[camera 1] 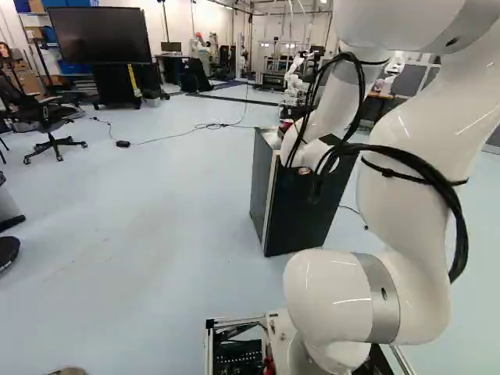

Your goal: Grab a drink from the fridge

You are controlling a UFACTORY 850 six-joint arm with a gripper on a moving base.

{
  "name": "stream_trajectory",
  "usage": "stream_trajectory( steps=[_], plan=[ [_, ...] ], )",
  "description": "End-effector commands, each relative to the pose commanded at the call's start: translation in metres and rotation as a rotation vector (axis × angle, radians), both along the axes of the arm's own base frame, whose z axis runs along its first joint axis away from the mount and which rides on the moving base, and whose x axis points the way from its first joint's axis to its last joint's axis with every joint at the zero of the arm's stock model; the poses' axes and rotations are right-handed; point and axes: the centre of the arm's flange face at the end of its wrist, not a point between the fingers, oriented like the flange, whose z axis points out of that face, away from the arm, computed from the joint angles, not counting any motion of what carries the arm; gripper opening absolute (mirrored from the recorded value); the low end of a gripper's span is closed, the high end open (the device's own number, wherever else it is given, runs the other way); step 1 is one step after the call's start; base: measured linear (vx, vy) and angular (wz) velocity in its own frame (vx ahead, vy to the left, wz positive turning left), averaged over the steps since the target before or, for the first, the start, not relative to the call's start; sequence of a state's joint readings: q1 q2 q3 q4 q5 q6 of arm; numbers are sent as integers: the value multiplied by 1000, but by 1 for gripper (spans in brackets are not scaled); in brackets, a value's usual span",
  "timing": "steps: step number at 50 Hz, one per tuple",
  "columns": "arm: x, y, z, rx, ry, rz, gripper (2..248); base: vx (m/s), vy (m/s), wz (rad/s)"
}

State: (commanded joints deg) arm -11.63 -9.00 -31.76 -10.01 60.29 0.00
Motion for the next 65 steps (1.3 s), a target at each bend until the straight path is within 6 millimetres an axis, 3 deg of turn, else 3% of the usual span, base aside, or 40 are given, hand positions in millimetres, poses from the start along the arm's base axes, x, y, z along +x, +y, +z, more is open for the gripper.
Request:
stream_trajectory(
  steps=[16, 34, 65],
  plan=[
    [-53, 32, -4, 24, 63, 10, 99, 0, 0, 0],
    [-104, 56, -14, 45, 121, 20, 99, 0, 0, 0],
    [-160, 74, -31, 66, 186, 31, 99, 0, 0, 0]
  ],
)
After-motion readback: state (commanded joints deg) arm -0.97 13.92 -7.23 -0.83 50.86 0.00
